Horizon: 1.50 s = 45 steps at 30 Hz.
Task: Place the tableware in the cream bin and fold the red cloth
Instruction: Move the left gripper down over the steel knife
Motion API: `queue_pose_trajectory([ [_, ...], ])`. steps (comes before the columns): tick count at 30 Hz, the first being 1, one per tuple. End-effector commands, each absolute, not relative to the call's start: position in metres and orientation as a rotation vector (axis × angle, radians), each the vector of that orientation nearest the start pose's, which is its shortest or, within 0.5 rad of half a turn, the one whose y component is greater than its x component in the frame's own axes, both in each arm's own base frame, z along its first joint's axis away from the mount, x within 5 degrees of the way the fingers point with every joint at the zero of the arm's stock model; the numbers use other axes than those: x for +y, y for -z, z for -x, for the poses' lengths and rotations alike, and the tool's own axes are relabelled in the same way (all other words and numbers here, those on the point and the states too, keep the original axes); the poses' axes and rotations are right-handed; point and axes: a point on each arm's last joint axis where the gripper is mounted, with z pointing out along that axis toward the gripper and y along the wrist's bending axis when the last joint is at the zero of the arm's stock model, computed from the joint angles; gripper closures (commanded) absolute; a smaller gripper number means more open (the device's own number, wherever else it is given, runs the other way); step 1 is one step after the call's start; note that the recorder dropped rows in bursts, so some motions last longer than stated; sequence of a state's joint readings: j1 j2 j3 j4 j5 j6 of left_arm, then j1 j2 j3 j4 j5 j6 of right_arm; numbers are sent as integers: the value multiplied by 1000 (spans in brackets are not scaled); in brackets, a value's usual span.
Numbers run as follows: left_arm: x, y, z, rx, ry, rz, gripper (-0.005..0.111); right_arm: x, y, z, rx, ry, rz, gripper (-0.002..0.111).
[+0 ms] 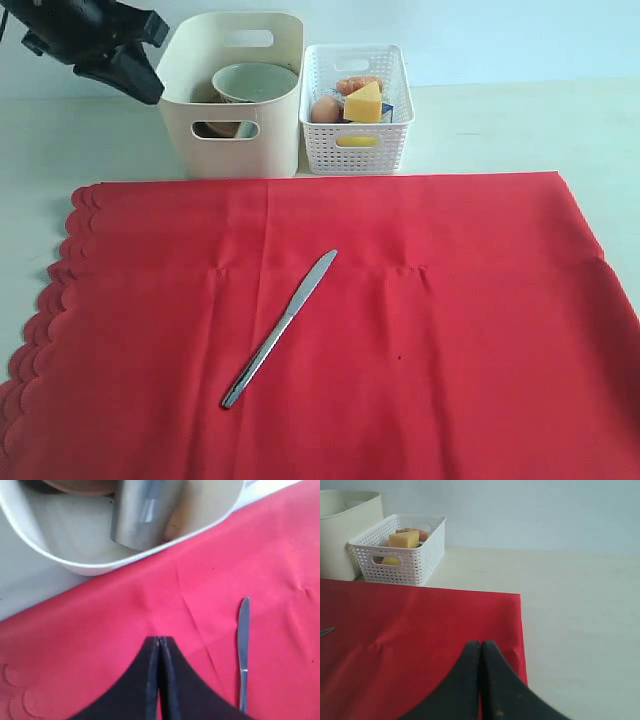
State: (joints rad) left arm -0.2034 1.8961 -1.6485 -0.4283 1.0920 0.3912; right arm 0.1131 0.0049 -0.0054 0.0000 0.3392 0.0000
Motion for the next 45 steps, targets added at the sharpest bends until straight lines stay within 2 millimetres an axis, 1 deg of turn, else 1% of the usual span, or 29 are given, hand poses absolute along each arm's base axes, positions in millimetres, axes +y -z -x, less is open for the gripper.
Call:
queue_pose_trajectory([
  [1, -131, -271, -371, 2664, 520, -647, 107, 6, -184, -54, 1808, -77, 98, 108],
  [4, -144, -259, -356, 2683, 528, -686, 107, 6, -184, -54, 1808, -77, 98, 108],
  [14, -186, -222, -318, 2746, 549, -794, 107, 6, -184, -54, 1808, -77, 98, 108],
  [21, -213, -208, -296, 2730, 546, -848, 107, 6, -184, -54, 1808, -77, 98, 108],
  [24, -220, -202, -287, 2734, 544, -875, 107, 6, -184, -54, 1808, -77, 98, 108],
  [28, -228, -196, -277, 2724, 504, -957, 106, 6, -184, -54, 1808, -77, 98, 108],
  [30, -230, -193, -274, 2726, 489, -989, 102, 6, -184, -54, 1808, -77, 98, 108],
  [32, -232, -190, -270, 2735, 487, -1012, 97, 6, -184, -54, 1808, -77, 98, 108],
  [37, -243, -181, -261, 2750, 478, -1082, 74, 6, -184, -54, 1808, -77, 98, 108],
  [40, -248, -171, -258, 2785, 462, -1093, 65, 6, -184, -54, 1808, -77, 98, 108],
  [43, -251, -160, -256, 2818, 405, -1091, 61, 6, -184, -54, 1808, -77, 98, 108],
  [45, -250, -152, -258, 2850, 363, -1055, 61, 6, -184, -54, 1808, -77, 98, 108],
])
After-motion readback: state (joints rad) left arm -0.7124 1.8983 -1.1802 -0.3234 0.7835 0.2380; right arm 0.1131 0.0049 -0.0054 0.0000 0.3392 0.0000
